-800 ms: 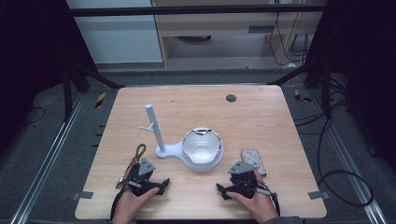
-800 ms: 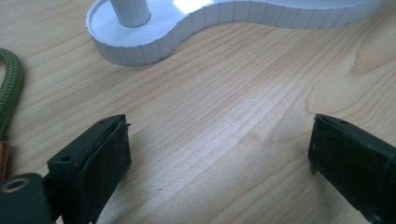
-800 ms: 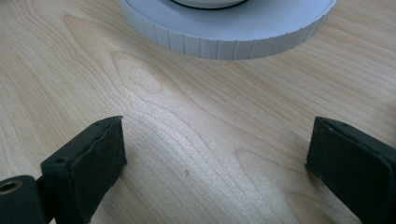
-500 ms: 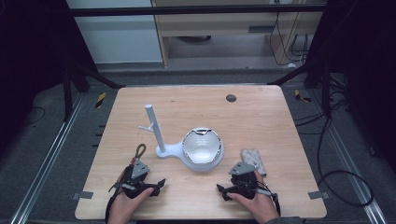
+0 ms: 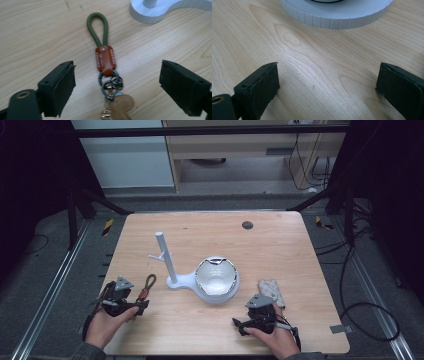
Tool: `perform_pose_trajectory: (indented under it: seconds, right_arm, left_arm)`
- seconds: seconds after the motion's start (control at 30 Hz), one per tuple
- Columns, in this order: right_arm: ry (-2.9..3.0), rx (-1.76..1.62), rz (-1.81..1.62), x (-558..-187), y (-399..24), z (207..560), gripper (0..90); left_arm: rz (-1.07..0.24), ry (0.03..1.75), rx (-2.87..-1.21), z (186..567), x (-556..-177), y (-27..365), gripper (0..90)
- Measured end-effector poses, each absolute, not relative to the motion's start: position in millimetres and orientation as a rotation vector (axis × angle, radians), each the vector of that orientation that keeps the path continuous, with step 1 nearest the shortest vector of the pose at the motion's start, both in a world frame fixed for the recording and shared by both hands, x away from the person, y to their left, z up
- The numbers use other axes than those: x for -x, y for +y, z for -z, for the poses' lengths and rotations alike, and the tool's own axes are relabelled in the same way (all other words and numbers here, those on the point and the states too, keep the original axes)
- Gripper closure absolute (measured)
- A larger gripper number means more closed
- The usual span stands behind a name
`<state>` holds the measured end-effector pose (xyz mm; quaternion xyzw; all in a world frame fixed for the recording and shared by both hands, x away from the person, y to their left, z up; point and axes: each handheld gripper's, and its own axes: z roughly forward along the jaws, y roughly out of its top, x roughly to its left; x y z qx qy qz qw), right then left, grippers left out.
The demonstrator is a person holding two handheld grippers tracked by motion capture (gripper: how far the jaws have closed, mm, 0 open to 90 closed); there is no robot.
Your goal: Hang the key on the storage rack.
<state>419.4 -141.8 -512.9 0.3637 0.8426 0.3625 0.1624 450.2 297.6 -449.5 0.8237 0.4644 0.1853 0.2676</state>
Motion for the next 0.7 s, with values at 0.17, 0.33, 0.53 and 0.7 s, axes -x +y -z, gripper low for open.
perform_pose_trajectory:
  seconds: [0.17,0.33,0.53,0.7]
  right_arm:
    - [2.404,-1.038,-1.034,-419.4,-141.8,512.9,4.5]
    - [2.407,-1.034,-1.036,-419.3,-142.1,512.9,4.5]
    - [2.410,-1.029,-1.037,-419.1,-142.7,512.9,4.5]
    - [2.411,-1.028,-1.038,-418.6,-143.0,512.9,4.5]
  left_arm:
    - [-0.452,1.277,-2.265,443.7,-466.2,303.7,22.0]
    - [-0.354,1.313,-2.360,449.2,-489.5,300.1,34.8]
    - [-0.323,1.318,-2.434,458.3,-502.1,287.2,42.1]
    - [-0.319,1.345,-2.416,461.3,-505.5,286.8,45.4]
